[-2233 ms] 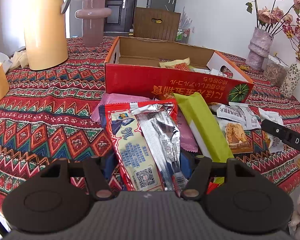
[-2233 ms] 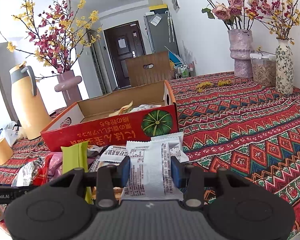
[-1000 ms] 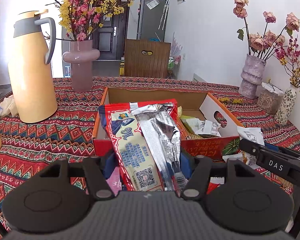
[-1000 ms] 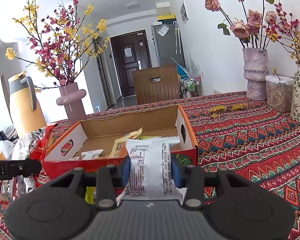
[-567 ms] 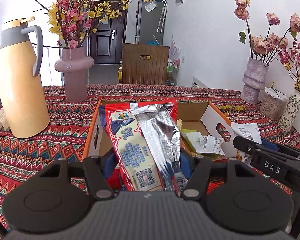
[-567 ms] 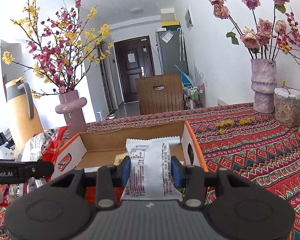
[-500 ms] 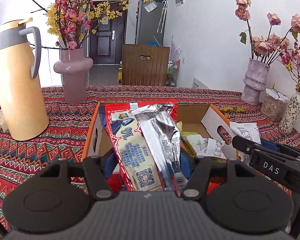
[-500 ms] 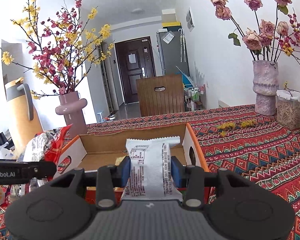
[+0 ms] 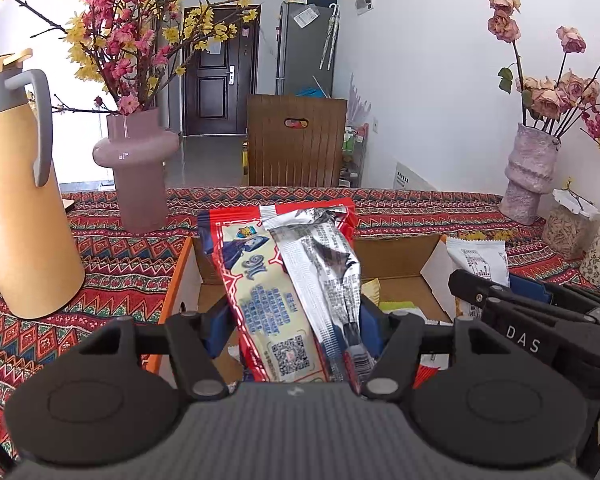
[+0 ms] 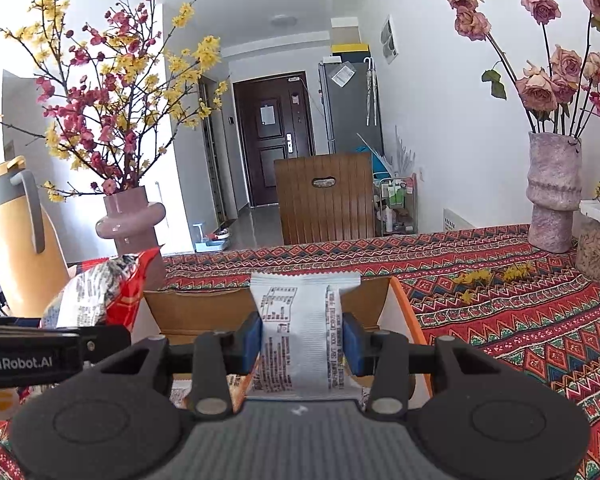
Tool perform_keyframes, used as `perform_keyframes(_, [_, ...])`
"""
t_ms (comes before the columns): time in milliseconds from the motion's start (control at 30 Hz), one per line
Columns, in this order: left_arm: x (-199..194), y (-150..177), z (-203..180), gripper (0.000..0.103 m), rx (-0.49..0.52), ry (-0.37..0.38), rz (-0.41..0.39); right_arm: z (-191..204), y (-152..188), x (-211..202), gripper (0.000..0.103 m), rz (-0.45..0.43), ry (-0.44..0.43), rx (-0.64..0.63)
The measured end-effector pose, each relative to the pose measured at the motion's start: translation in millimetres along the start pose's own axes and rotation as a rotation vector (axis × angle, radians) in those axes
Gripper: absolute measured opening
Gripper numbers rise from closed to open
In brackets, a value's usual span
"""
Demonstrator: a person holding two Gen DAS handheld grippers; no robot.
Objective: Organize snacks
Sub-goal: 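Carry both held snacks up and over the open box, then open both tools to drop the snacks into the box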
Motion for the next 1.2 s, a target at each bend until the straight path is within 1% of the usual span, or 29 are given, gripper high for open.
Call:
perform_keyframes(133, [16, -3, 8, 0.064, -0.037, -0.008, 0.000, -6, 5, 15, 0.042, 0.014, 0.006, 0.015])
perform_keyframes(333, [35, 2, 12, 0.064, -0.033, -0.012, -0.006, -13, 18, 36, 0.042, 0.066, 0.000, 0.035])
perform_keyframes(433, [42, 7, 15, 0.064, -0.024, -0.024, -0.015, -11, 23, 38, 0.042, 0.075, 0.001, 0.018])
perform_keyframes(633, [54, 13, 17, 0.064, -0.019, -0.014, 0.016, -10, 27, 39, 0.042, 0.087, 0.012, 0.012])
perform_keyframes(700, [56, 14, 17, 0.066, -0.020, -0.017, 0.020, -9, 28, 39, 0.042, 0.087, 0.015, 0.009])
perform_keyframes(767, [55, 14, 18, 0.074, -0.025, -0.028, 0.018, -9, 28, 38, 0.049, 0.084, 0.016, 0.009])
perform_keyframes(800, [54, 14, 19, 0.077, -0.029, -0.028, 0.012, -10, 28, 37, 0.056, 0.080, 0.019, 0.011])
perform_keyframes(833, [53, 14, 20, 0.083, -0.033, -0.029, 0.003, -10, 27, 36, 0.063, 0.074, 0.021, 0.013])
perform_keyframes(867, [50, 13, 21, 0.088, -0.036, -0.031, -0.009, -11, 27, 34, 0.067, 0.069, 0.023, 0.018])
perform_keyframes(900, [48, 13, 21, 0.091, -0.038, -0.033, -0.019, -13, 26, 34, 0.077, 0.063, 0.027, 0.024])
perform_keyframes(933, [46, 12, 21, 0.096, -0.040, -0.037, -0.030, -15, 26, 33, 0.090, 0.058, 0.032, 0.031])
perform_keyframes(967, [45, 12, 21, 0.102, -0.044, -0.043, -0.039, -17, 25, 32, 0.096, 0.053, 0.037, 0.038])
perform_keyframes(1000, [43, 11, 22, 0.103, -0.050, -0.047, -0.049, -19, 25, 32, 0.103, 0.046, 0.042, 0.051])
perform_keyframes(1200, [41, 10, 27, 0.103, -0.080, -0.041, -0.062, -26, 24, 30, 0.103, 0.036, 0.043, 0.089])
Point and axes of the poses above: each gripper's, at about its wrist camera, not at the fingertips, and x roughly the way its jaws point, z to its left, y to its underside, the point moved 5 cm from there along x, roughly the way its jaws point, and after that the axes turned 8 degrees about z, right-handed, at the moved point
